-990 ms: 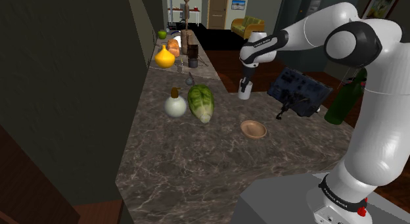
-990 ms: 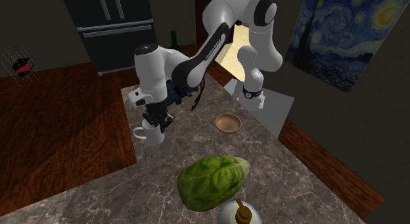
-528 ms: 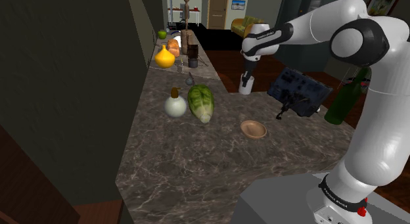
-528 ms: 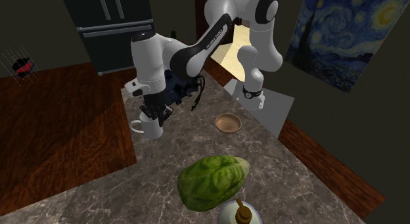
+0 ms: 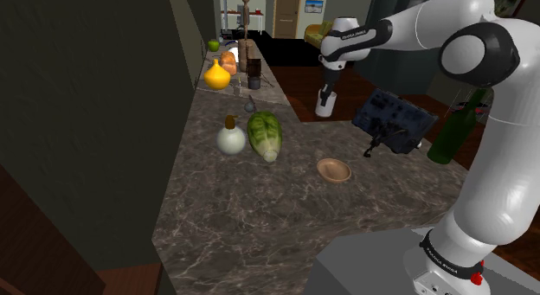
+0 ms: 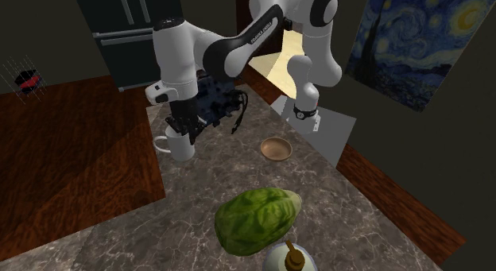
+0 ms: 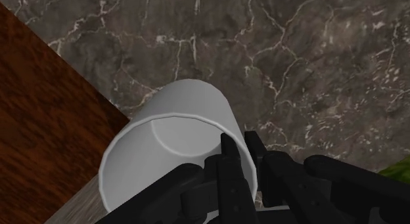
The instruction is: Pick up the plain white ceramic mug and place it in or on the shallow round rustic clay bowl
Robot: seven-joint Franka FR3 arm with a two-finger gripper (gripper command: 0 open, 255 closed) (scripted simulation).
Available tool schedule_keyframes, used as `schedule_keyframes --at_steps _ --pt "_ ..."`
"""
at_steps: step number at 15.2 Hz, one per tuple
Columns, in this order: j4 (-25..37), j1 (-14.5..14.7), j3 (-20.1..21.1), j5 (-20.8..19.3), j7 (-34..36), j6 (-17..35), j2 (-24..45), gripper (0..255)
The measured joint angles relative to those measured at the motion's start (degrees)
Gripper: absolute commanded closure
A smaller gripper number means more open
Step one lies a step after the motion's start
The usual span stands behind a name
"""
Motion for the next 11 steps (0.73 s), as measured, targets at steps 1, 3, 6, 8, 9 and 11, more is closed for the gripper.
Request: schedule_keyframes --at_steps 1,3,6,8,9,11 --pt "0.17 0.0 -0.04 -0.09 0.01 -0.53 -0.38 255" --pt "1.59 -0.08 -0.1 -0.15 -0.01 -2.11 -0.56 255" --pt "-3.13 1.16 0.21 -1.24 1.7 -1.49 -4.77 255" --pt "-8.72 2.41 0.76 -2.36 3.69 -0.12 -9.09 255" --pt "-10.7 2.92 1.07 -2.85 4.66 -0.09 -11.1 255" --pt "-15.73 4.0 1.91 -3.91 6.9 0.66 -15.43 255"
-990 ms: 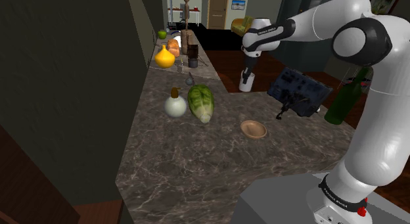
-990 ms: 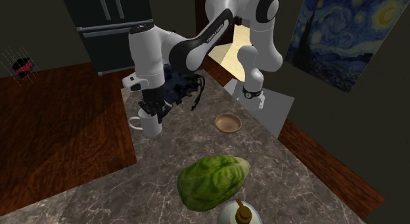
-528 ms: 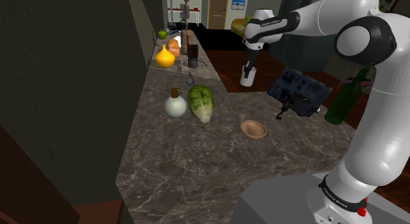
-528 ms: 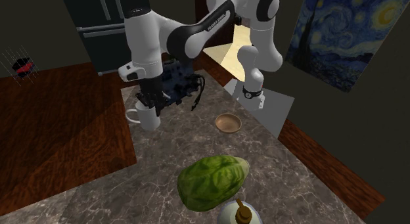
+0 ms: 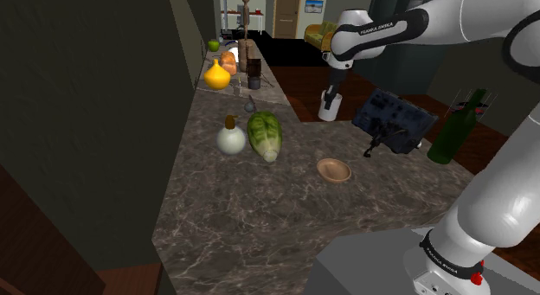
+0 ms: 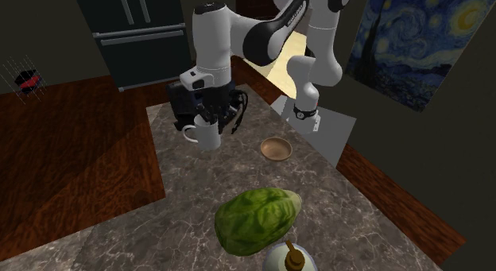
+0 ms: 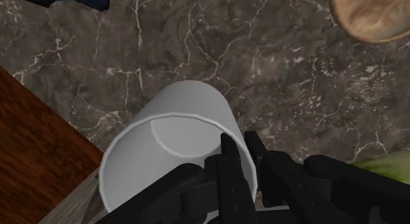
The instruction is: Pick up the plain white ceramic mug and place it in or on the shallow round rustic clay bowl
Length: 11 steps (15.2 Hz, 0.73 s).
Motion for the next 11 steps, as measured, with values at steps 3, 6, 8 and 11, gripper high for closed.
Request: schedule_keyframes --at_steps 3,6,8,11 --pt "-5.86 1.36 1.54 -1.07 3.35 0.55 -5.41 255" --pt "-11.69 2.38 3.18 -1.84 6.43 0.83 -11.02 255" --pt "-14.8 3.08 4.49 -2.08 8.57 0.45 -14.49 255" --pt "-19.64 3.99 6.39 -2.09 11.42 -0.12 -19.84 255"
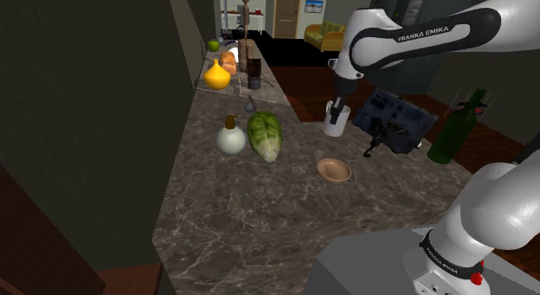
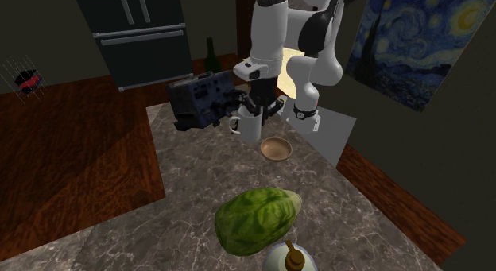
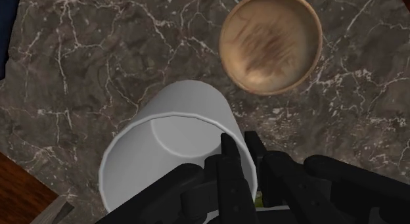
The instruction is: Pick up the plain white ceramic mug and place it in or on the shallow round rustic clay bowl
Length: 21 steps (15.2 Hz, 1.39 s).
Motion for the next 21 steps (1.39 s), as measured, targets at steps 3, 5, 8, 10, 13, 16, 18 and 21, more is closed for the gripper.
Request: schedule_keyframes --at_steps 3,5,8,10,13,16,18,21 --pt "-4.45 1.27 2.53 0.58 3.44 -1.2 -5.6 255" --pt "-7.11 2.1 4.08 1.17 5.48 -1.83 -8.86 255" --pt "-8.9 2.78 5.3 1.72 7.04 -1.72 -10.54 255" --pt "-10.16 2.85 5.44 1.78 7.22 -0.49 -10.55 255" --pt "-12.19 2.86 5.48 1.79 7.29 2.02 -10.05 255" --pt "-14.33 2.9 5.57 1.82 7.4 4.61 -9.58 255" --pt "-15.23 2.87 5.56 1.79 7.39 6.35 -8.75 255" --pt "-16.96 2.88 5.62 1.79 7.47 8.92 -7.91 255"
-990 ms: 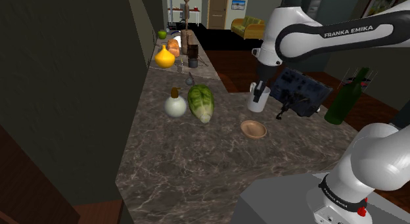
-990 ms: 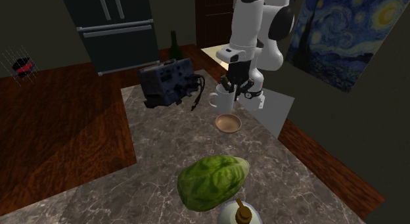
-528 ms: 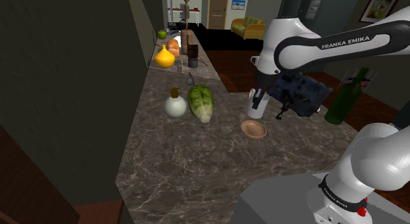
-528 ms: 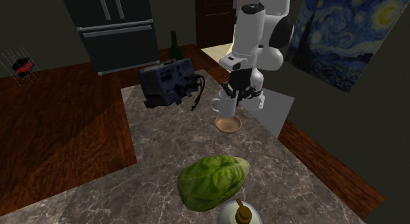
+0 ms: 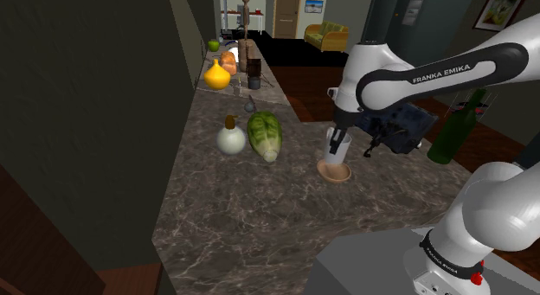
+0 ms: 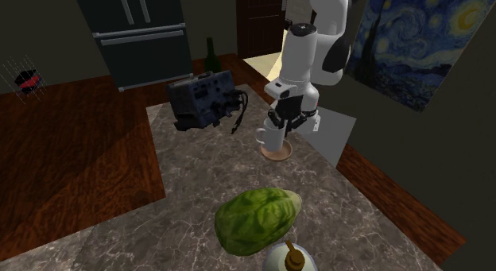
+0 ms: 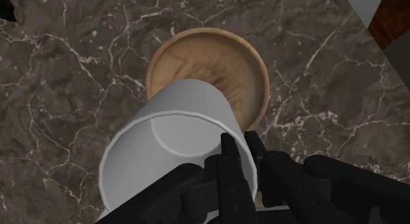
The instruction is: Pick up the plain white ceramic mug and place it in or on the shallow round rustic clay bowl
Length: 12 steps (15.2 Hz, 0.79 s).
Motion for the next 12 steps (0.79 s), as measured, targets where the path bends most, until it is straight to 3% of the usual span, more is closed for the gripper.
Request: schedule_keyframes --at_steps 9,10,12 --pt "-1.93 -0.04 0.01 -0.04 0.0 3.46 1.5 255" --pt "-1.94 -0.03 0.01 -0.04 0.01 3.47 1.5 0" --pt "-1.94 -0.03 0.01 -0.04 0.01 3.47 1.49 0"
